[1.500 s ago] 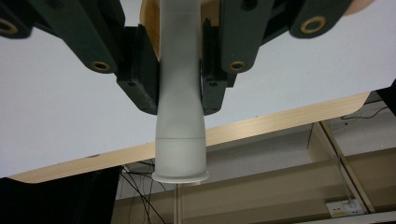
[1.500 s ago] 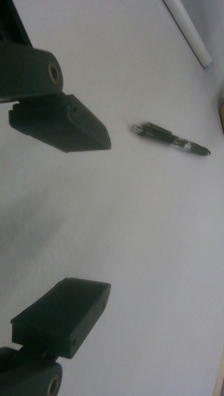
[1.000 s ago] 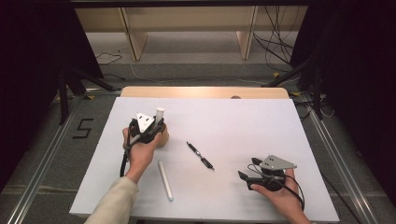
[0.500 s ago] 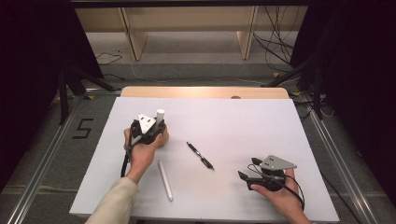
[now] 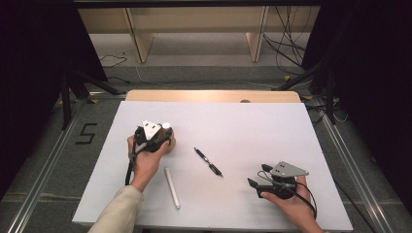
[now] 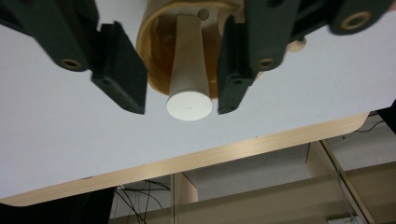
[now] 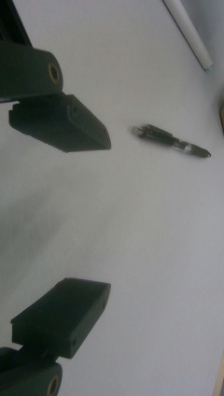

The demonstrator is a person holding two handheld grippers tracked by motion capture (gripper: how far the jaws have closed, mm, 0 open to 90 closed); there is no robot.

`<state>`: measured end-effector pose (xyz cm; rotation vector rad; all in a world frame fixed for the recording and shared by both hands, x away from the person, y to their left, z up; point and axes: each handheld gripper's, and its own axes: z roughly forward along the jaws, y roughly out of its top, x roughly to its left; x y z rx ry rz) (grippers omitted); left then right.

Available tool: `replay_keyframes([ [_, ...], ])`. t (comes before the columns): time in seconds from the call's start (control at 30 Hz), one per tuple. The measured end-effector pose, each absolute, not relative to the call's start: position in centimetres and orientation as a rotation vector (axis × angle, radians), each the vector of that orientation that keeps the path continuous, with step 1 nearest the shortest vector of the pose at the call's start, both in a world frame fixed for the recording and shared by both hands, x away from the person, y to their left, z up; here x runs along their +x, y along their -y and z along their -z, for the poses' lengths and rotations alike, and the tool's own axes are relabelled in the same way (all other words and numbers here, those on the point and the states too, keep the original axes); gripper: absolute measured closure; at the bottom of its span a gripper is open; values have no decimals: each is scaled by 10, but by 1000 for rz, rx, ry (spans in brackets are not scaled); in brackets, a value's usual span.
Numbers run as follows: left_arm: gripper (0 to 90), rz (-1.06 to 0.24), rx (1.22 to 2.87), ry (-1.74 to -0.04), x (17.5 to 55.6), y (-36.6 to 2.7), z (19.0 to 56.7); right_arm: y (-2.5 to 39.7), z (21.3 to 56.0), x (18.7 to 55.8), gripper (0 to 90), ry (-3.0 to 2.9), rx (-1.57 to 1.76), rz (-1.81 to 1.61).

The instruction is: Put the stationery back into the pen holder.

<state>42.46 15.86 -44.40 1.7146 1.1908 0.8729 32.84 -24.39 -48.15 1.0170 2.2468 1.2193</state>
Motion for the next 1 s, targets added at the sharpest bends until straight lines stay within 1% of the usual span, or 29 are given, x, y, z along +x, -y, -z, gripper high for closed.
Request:
replay_keyframes([
  [0.3,358,-896,1723,-1209,408,-163,436,243,482,328,267,-2245,1011,-1220],
  [0.77,321,-780,1744,-1229,384,-169,439,241,482,328,282,-2246,985,-1217],
  [1.0,313,-733,1751,-1226,374,-170,444,234,482,329,307,-2242,945,-1220],
])
